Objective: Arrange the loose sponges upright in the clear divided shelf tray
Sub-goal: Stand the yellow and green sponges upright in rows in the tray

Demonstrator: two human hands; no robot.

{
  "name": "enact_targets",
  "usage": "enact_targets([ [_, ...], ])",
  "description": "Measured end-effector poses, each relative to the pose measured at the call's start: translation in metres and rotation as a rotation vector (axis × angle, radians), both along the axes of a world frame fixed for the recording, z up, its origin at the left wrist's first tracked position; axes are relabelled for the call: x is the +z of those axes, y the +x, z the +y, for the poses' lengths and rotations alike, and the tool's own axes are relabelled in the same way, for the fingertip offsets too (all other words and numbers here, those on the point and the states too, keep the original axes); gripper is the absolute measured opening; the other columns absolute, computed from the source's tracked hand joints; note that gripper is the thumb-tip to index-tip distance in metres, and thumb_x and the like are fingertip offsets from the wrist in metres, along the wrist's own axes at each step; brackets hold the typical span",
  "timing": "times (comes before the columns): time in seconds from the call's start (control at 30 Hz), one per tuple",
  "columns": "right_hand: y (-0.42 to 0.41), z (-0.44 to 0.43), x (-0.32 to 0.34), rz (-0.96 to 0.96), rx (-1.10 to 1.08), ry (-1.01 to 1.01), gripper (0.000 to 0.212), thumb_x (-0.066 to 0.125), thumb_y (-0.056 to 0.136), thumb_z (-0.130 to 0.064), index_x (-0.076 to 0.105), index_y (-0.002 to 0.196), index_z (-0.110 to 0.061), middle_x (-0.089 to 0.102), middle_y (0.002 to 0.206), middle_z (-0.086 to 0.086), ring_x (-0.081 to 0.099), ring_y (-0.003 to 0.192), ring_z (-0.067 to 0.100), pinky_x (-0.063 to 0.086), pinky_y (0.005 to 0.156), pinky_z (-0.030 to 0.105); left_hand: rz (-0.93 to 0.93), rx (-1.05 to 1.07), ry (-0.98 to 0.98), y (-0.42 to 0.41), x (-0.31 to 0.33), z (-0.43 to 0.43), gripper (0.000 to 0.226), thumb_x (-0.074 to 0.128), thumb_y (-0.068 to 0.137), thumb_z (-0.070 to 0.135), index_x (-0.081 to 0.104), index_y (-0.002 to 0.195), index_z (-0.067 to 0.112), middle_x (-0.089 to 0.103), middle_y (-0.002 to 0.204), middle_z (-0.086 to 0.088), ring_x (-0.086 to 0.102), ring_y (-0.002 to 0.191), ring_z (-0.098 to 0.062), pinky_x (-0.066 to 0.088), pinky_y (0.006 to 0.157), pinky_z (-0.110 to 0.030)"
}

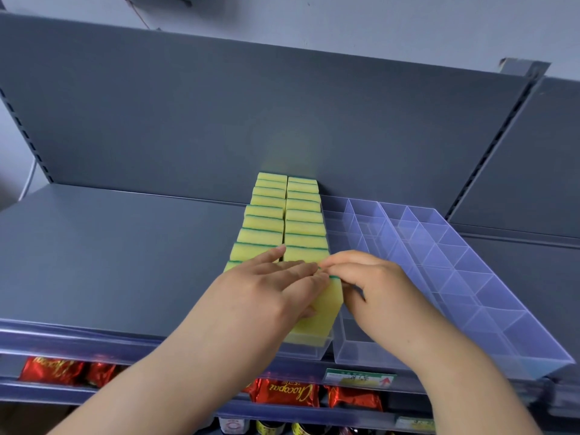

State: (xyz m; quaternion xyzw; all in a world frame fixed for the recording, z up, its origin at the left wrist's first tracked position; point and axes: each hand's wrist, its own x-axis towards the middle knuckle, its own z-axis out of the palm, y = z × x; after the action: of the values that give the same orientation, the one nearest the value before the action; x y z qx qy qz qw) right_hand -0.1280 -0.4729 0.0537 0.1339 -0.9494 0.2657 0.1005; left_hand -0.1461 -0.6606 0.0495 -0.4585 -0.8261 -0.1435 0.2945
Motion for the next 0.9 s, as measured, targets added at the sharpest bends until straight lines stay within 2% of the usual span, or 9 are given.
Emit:
enact_targets([
  [0.17, 0.005, -0.003, 0.002, 0.004, -0.012, 0.024, 0.033, 0.051, 0.09, -0.004, 0.067, 0.111, -0.023, 0.057, 0.118, -0.016, 0.047, 0.107, -0.005, 0.026, 0.094, -0.002, -0.009, 0.078, -0.005, 0.006, -0.012, -0.004, 0.032, 0.048, 0.086, 0.025, 0.07, 0.103, 0.008, 0.07, 0.107, -0.009, 0.068, 0.098, -0.02, 0.049, 0.092, -0.042],
  [0.3, 0.01, -0.003, 0.003, -0.017, -0.011, 0.039, 0.033, 0.053, 0.089, -0.009, 0.065, 0.113, -0.028, 0.053, 0.12, -0.021, 0.046, 0.111, -0.006, 0.028, 0.094, 0.0, 0.011, 0.078, -0.011, 0.007, -0.019, -0.004, 0.029, 0.063, 0.079, 0.014, 0.069, 0.107, 0.009, 0.067, 0.115, -0.008, 0.064, 0.106, -0.021, 0.05, 0.093, -0.043],
  [0.4, 0.012, -0.004, 0.003, -0.038, 0.003, 0.034, 0.034, 0.056, 0.088, -0.014, 0.062, 0.115, -0.033, 0.05, 0.125, -0.024, 0.044, 0.115, -0.007, 0.035, 0.099, 0.011, 0.008, 0.07, -0.037, 0.006, -0.019, -0.002, 0.036, 0.068, 0.072, 0.012, 0.069, 0.107, 0.011, 0.066, 0.116, -0.007, 0.063, 0.108, -0.021, 0.047, 0.095, -0.041],
  [0.47, 0.012, -0.002, 0.003, -0.035, 0.011, 0.031, 0.033, 0.057, 0.088, -0.015, 0.062, 0.115, -0.034, 0.05, 0.124, -0.025, 0.045, 0.114, -0.007, 0.037, 0.098, 0.012, 0.003, 0.061, -0.053, 0.005, -0.019, -0.003, 0.035, 0.066, 0.072, 0.011, 0.07, 0.107, 0.011, 0.066, 0.116, -0.007, 0.062, 0.109, -0.02, 0.046, 0.097, -0.04],
  [0.57, 0.01, 0.002, -0.001, 0.03, -0.002, 0.005, 0.03, 0.061, 0.085, -0.01, 0.068, 0.108, -0.028, 0.055, 0.113, -0.024, 0.049, 0.106, -0.008, 0.036, 0.09, 0.002, -0.001, 0.061, -0.082, 0.007, -0.018, -0.005, 0.038, 0.065, 0.069, 0.008, 0.07, 0.106, 0.011, 0.066, 0.117, -0.007, 0.062, 0.109, -0.021, 0.046, 0.097, -0.04],
  [0.63, 0.006, 0.004, -0.005, 0.101, -0.015, -0.019, 0.026, 0.065, 0.081, -0.005, 0.072, 0.1, -0.022, 0.058, 0.103, -0.02, 0.05, 0.102, -0.005, 0.037, 0.085, 0.0, 0.005, 0.063, -0.1, 0.008, -0.018, -0.004, 0.041, 0.064, 0.067, 0.006, 0.07, 0.106, 0.011, 0.065, 0.117, -0.008, 0.062, 0.11, -0.021, 0.045, 0.097, -0.041],
  [0.7, 0.003, 0.005, -0.01, 0.168, -0.01, -0.043, 0.021, 0.067, 0.079, -0.002, 0.074, 0.09, -0.018, 0.062, 0.095, -0.015, 0.052, 0.1, 0.0, 0.04, 0.086, 0.004, 0.005, 0.061, -0.095, 0.01, -0.018, -0.003, 0.042, 0.06, 0.067, 0.003, 0.07, 0.107, 0.011, 0.065, 0.118, -0.008, 0.061, 0.111, -0.022, 0.044, 0.098, -0.042],
  [0.83, 0.0, 0.006, -0.016, 0.247, -0.014, -0.066, 0.015, 0.061, 0.079, -0.009, 0.072, 0.082, -0.018, 0.064, 0.09, -0.01, 0.056, 0.091, 0.004, 0.045, 0.081, 0.013, -0.007, 0.074, -0.112, 0.013, -0.017, -0.003, 0.052, 0.036, 0.074, 0.003, 0.066, 0.116, 0.011, 0.059, 0.127, -0.008, 0.054, 0.12, -0.022, 0.038, 0.103, -0.043],
  [0.9, 0.0, 0.005, -0.017, 0.267, -0.024, -0.08, 0.014, 0.058, 0.079, -0.012, 0.07, 0.081, -0.018, 0.063, 0.089, -0.011, 0.056, 0.088, 0.004, 0.046, 0.078, 0.014, -0.026, 0.065, -0.098, 0.014, -0.018, -0.005, 0.055, 0.035, 0.074, 0.001, 0.063, 0.12, 0.011, 0.055, 0.132, -0.007, 0.049, 0.124, -0.022, 0.033, 0.108, -0.041],
])
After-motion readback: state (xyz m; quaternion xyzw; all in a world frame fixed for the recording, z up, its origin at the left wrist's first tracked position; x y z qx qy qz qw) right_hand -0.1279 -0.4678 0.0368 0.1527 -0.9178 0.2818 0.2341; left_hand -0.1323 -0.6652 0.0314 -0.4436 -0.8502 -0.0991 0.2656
